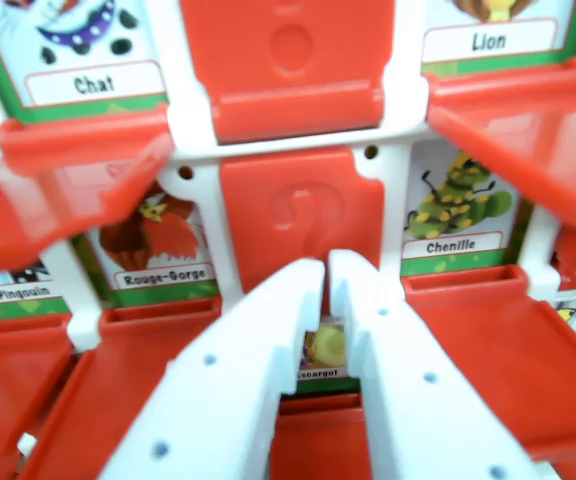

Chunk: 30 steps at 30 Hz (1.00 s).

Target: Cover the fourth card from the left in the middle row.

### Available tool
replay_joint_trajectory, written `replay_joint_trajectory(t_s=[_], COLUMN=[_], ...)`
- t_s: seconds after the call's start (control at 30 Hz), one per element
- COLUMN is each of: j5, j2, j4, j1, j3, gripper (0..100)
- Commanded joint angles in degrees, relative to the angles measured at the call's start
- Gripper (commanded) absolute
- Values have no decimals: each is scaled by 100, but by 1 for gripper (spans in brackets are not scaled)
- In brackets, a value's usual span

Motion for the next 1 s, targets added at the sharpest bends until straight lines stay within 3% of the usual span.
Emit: replay_joint_trajectory(t_s=[0.0,0.53,0.97], j5=[9,79,246], j2=[123,940,2663], j4=[-149,334,1995], j1=[-18,-26,18], j3=[-694,-598,-422], gripper=[0,0,0])
